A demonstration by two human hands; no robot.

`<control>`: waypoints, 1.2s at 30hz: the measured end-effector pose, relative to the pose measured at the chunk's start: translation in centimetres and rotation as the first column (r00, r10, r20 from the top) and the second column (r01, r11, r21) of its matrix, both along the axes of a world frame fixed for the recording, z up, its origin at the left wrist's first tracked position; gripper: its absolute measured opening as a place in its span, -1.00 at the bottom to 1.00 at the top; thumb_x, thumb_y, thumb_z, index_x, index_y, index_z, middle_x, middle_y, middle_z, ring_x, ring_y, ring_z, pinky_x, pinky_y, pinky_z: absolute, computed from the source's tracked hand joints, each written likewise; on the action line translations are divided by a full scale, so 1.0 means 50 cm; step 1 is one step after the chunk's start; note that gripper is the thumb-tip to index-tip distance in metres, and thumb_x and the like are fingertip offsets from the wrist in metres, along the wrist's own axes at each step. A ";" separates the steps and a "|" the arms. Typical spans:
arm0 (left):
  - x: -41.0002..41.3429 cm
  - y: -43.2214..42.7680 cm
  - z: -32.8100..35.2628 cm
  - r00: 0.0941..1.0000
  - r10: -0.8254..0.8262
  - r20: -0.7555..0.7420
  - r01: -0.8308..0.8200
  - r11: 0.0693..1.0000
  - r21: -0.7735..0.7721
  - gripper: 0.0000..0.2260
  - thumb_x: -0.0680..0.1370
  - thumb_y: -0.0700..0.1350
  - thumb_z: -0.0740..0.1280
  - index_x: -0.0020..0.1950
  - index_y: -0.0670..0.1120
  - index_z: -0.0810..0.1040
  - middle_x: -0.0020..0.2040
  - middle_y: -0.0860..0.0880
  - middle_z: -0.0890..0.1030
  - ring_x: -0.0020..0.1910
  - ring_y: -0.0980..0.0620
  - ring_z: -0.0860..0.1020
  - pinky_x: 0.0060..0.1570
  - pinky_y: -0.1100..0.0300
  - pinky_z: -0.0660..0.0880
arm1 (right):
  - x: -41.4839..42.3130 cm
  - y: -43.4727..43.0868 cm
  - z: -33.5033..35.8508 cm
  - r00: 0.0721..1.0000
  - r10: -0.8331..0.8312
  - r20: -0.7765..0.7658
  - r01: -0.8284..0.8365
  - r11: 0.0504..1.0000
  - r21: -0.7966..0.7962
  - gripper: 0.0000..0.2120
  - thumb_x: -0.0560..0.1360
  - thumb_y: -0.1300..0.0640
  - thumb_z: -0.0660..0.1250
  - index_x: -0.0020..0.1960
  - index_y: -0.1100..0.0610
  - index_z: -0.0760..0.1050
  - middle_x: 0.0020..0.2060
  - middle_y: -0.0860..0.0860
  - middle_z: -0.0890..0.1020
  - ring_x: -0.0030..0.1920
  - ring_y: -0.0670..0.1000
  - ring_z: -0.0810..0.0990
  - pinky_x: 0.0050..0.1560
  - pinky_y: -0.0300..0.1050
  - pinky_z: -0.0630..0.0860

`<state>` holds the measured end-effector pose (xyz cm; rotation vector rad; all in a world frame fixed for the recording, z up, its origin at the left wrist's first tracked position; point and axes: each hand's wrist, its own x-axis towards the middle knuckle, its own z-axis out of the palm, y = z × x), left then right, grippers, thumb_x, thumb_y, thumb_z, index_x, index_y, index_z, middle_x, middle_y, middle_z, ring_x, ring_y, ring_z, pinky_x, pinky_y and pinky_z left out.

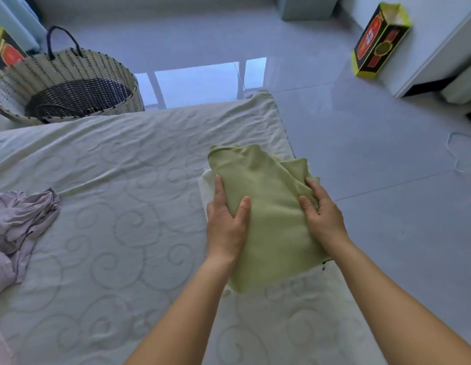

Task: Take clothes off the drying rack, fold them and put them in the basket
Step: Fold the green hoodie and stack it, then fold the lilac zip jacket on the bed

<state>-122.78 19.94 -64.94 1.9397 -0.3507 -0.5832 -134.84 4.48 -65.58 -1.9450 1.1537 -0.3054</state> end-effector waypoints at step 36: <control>0.092 0.494 -0.077 0.938 -0.328 0.114 0.200 0.778 0.595 -0.33 0.49 0.33 -0.09 0.54 0.15 -0.17 0.58 -0.04 -0.07 0.54 -0.05 0.03 0.43 0.09 0.13 | 0.117 0.271 0.019 0.711 0.453 -0.537 -0.680 0.638 -0.361 -0.34 0.53 -0.35 -0.31 0.52 -0.14 0.10 0.52 0.17 0.18 0.51 0.12 0.09 0.44 0.16 -0.10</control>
